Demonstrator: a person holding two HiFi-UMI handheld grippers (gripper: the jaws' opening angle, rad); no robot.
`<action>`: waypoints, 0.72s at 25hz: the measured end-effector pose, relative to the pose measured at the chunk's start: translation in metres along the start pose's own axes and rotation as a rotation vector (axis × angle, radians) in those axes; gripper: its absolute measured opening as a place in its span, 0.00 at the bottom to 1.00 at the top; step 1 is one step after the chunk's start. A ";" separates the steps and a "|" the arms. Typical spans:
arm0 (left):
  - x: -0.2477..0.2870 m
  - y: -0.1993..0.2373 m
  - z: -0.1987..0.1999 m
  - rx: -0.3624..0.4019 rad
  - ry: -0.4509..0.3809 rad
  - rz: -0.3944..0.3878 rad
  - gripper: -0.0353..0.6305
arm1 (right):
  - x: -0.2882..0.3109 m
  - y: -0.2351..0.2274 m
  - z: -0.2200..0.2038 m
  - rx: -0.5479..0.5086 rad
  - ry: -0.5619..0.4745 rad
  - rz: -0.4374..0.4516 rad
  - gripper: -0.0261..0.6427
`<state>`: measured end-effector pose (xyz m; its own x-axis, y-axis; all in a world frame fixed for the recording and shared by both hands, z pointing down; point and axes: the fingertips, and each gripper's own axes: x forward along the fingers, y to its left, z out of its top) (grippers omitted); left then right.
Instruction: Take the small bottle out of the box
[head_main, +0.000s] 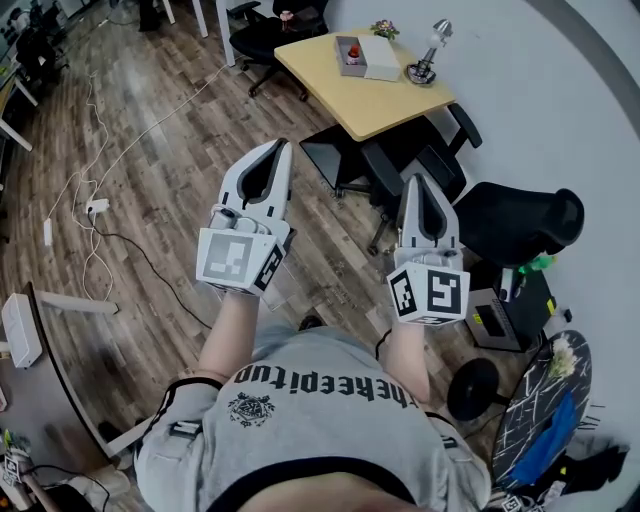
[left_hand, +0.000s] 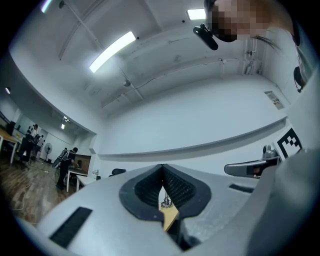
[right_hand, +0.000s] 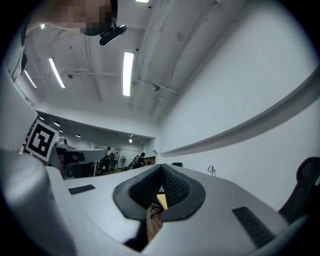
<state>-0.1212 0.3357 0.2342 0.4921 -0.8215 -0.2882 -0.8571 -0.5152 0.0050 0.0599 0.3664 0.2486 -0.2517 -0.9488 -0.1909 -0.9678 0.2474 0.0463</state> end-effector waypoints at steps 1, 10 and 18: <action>0.002 -0.002 -0.002 -0.002 0.001 0.001 0.06 | 0.001 -0.004 -0.002 0.004 0.001 0.000 0.02; 0.033 0.000 -0.015 0.002 0.021 -0.009 0.06 | 0.018 -0.027 -0.017 0.025 0.013 -0.019 0.02; 0.092 0.029 -0.032 -0.022 0.007 -0.036 0.06 | 0.078 -0.049 -0.029 0.007 0.015 -0.041 0.02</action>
<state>-0.0953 0.2373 0.2382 0.5240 -0.8038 -0.2816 -0.8352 -0.5498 0.0153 0.0877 0.2747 0.2600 -0.2118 -0.9610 -0.1779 -0.9773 0.2095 0.0314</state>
